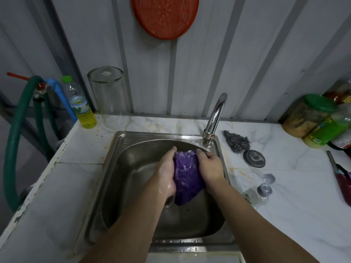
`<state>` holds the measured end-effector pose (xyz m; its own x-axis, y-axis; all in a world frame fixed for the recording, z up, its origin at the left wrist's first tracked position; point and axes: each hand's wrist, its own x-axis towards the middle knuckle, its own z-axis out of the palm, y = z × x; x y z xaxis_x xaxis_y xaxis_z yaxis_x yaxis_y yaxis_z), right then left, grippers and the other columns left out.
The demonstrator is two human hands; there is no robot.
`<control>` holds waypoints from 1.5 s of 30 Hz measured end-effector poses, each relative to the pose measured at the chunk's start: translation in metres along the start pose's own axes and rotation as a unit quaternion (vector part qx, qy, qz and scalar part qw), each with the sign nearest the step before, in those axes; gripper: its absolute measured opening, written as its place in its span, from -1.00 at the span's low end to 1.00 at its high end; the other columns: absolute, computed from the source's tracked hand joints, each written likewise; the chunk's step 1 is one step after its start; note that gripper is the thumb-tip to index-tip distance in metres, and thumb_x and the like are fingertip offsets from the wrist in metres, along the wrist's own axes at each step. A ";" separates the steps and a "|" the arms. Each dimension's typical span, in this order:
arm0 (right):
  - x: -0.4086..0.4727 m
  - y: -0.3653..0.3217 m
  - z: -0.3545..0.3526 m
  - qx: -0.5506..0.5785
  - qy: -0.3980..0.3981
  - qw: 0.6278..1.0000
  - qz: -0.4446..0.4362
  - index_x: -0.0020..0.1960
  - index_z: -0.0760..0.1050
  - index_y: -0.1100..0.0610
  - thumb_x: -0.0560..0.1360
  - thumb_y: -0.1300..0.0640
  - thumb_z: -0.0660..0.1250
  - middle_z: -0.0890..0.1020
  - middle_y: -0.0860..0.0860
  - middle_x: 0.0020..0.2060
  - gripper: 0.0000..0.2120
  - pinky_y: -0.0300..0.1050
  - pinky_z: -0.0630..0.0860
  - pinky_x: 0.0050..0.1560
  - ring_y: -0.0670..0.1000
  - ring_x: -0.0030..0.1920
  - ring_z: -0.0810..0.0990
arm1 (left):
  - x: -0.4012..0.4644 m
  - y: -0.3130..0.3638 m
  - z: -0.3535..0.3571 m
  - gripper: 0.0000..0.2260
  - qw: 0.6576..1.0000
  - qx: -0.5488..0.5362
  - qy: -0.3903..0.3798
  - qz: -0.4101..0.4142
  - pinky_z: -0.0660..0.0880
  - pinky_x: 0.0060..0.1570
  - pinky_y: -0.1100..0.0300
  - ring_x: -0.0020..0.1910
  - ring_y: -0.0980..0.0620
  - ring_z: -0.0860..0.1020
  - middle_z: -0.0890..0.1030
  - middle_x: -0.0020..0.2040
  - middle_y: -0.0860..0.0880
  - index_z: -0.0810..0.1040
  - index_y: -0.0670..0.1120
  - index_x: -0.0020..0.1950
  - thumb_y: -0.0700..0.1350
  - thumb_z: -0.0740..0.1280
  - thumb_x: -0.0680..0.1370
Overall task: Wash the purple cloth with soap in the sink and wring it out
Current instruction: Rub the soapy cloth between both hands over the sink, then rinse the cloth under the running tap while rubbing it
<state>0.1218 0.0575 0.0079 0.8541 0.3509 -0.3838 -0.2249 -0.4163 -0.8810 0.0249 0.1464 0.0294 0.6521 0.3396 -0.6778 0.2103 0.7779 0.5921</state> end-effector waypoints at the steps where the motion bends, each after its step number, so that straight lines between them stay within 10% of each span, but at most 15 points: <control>1: 0.000 -0.003 -0.003 0.046 -0.016 0.998 0.034 -0.09 0.66 0.11 0.56 -0.13 0.35 0.77 0.12 -0.21 -0.69 0.17 0.66 0.10 0.18 -0.10 0.75 | -0.001 0.002 -0.002 -0.49 1.000 0.011 -0.020 -0.009 0.67 -0.12 -0.05 -0.10 -0.21 0.75 0.77 -0.04 -0.20 0.77 -0.14 0.02 0.28 0.30 0.57; 6: 0.003 -0.026 -0.023 0.102 -0.080 0.987 0.094 0.08 0.66 0.16 0.56 -0.10 0.38 0.78 0.15 -0.18 -0.67 0.00 0.69 -0.22 0.16 -0.20 0.78 | -0.010 0.014 -0.007 -0.54 0.986 0.114 -0.113 -0.035 0.67 0.04 -0.10 0.16 -0.22 0.69 0.71 0.18 -0.22 0.66 -0.14 0.29 0.13 0.47 0.51; 10: 0.005 -0.049 -0.042 -0.055 -0.119 0.988 0.076 0.03 0.61 0.13 0.61 -0.10 0.31 0.73 0.11 -0.10 -0.71 -0.06 0.64 -0.25 0.11 -0.15 0.72 | -0.008 0.014 0.001 -0.68 0.988 0.142 -0.050 -0.015 0.53 0.26 -0.17 0.13 -0.27 0.67 0.70 0.14 -0.30 0.58 -0.23 0.32 -0.21 0.39 0.57; 19: 0.064 -0.091 -0.113 -0.340 -0.091 0.934 -0.059 0.18 0.59 0.37 0.56 0.34 0.25 0.58 0.23 -0.19 -0.75 -0.11 0.46 -0.35 0.13 -0.31 0.53 | -0.004 0.021 0.018 -0.65 0.996 0.084 -0.010 0.024 0.51 0.24 -0.22 0.24 -0.32 0.59 0.59 0.29 -0.32 0.48 -0.21 0.39 -0.20 0.34 0.61; 28: 0.126 -0.084 -0.118 -0.352 -0.097 0.921 -0.139 0.42 0.50 0.24 0.59 0.45 0.11 0.59 0.16 0.37 -0.54 -0.20 0.49 0.22 0.14 0.34 0.57 | 0.018 0.023 0.041 -0.79 0.997 0.061 -0.031 0.043 0.62 -0.03 -0.08 -0.11 -0.14 0.74 0.77 -0.09 -0.14 0.65 -0.12 0.21 -0.12 0.37 0.61; 37: 0.172 -0.079 -0.107 -0.562 -0.138 0.766 -0.279 0.64 0.15 0.04 0.46 0.52 0.15 0.23 0.08 0.63 -0.19 -0.03 0.24 0.51 0.17 0.54 0.32 | 0.036 0.024 0.044 -0.81 0.997 0.060 -0.005 0.055 0.55 -0.09 -0.07 -0.28 -0.13 0.75 0.76 -0.20 -0.12 0.73 -0.09 -0.02 0.02 0.45 0.54; 45: 0.193 -0.073 -0.105 -0.626 -0.178 0.686 -0.326 0.61 0.19 -0.21 0.53 0.43 0.18 0.45 0.07 0.51 -0.20 0.12 0.48 0.36 0.20 0.38 0.51 | 0.041 0.023 0.049 -0.78 0.997 0.059 -0.008 0.055 0.55 -0.10 -0.07 -0.17 -0.17 0.76 0.78 -0.08 -0.15 0.80 -0.05 -0.20 0.03 0.44 0.52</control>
<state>0.3518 0.0677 0.0267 0.3629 0.8945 -0.2610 0.9196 -0.3890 -0.0546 0.0924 0.1526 0.0366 0.6866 0.4104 -0.6001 0.2201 0.6693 0.7096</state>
